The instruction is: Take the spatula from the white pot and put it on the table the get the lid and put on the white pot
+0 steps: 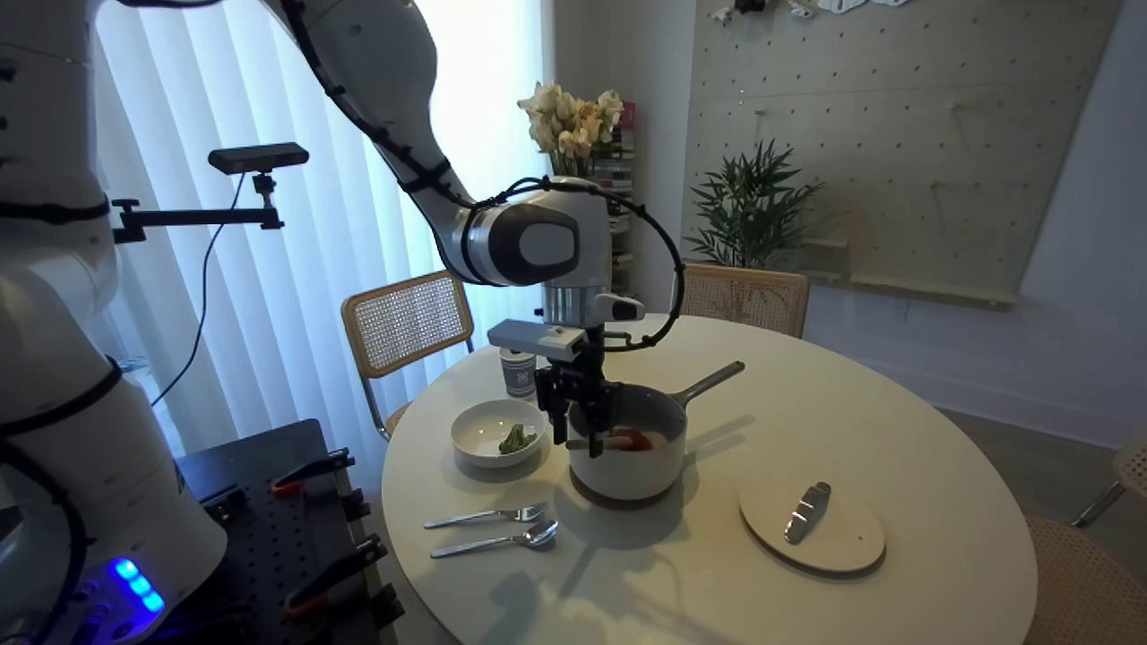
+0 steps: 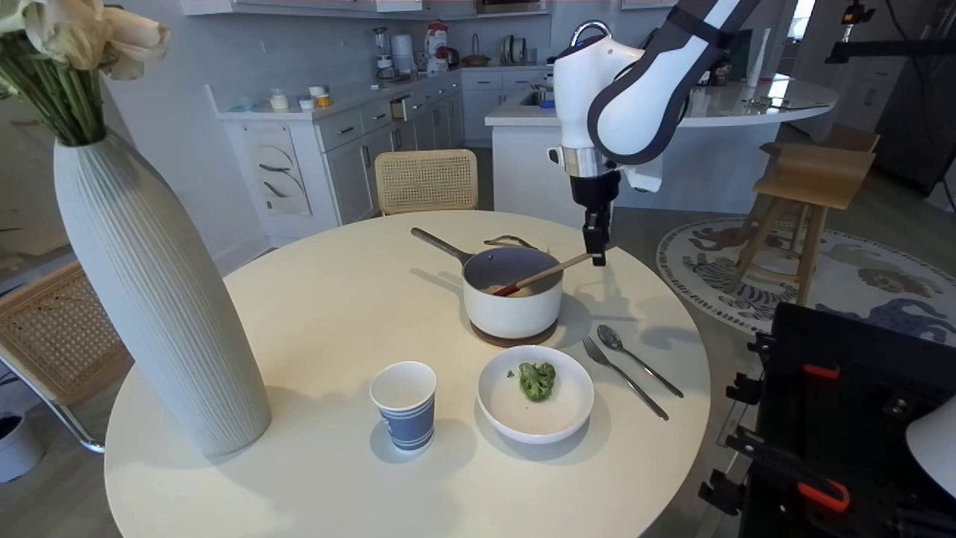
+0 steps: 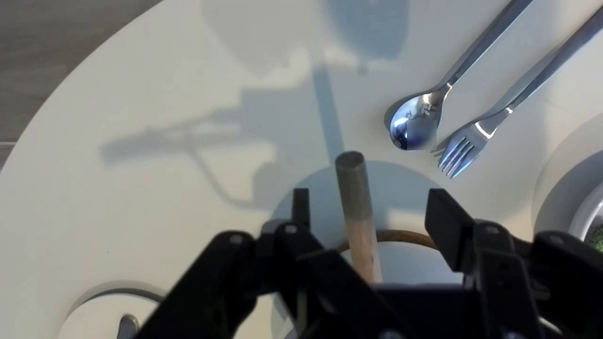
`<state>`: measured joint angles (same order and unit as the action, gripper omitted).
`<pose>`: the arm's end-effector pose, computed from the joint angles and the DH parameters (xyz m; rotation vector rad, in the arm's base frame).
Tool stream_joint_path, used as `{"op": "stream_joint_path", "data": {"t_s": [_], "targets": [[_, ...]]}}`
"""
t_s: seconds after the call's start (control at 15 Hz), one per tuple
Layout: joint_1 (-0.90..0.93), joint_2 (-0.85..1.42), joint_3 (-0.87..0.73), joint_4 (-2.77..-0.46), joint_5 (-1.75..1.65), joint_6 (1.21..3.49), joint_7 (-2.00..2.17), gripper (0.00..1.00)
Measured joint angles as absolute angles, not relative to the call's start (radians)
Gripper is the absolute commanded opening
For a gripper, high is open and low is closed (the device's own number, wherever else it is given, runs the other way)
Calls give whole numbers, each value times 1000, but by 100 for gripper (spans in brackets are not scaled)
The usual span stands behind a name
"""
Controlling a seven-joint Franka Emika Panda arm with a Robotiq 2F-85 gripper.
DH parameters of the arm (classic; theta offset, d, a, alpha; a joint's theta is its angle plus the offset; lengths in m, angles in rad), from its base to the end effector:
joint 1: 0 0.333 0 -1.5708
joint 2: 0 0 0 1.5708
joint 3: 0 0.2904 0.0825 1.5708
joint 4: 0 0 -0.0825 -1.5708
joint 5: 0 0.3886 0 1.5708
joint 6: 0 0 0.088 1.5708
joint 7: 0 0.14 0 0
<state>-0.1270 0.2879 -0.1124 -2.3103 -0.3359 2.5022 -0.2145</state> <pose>0.4919 -0.1280 0.1517 2.9183 0.3792 -0.2126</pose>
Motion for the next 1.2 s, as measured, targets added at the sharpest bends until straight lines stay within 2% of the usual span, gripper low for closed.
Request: {"op": "stream_joint_path", "data": {"t_s": [0.27, 0.33, 0.6, 1.2], "targets": [[-127, 288, -113, -2306, -336, 2502, -215, 5], [-127, 288, -113, -2305, -336, 2502, -215, 1], [-128, 288, -115, -2304, -336, 2488, -239, 4], [-132, 271, -113, -2300, -294, 2482, -302, 4]]}}
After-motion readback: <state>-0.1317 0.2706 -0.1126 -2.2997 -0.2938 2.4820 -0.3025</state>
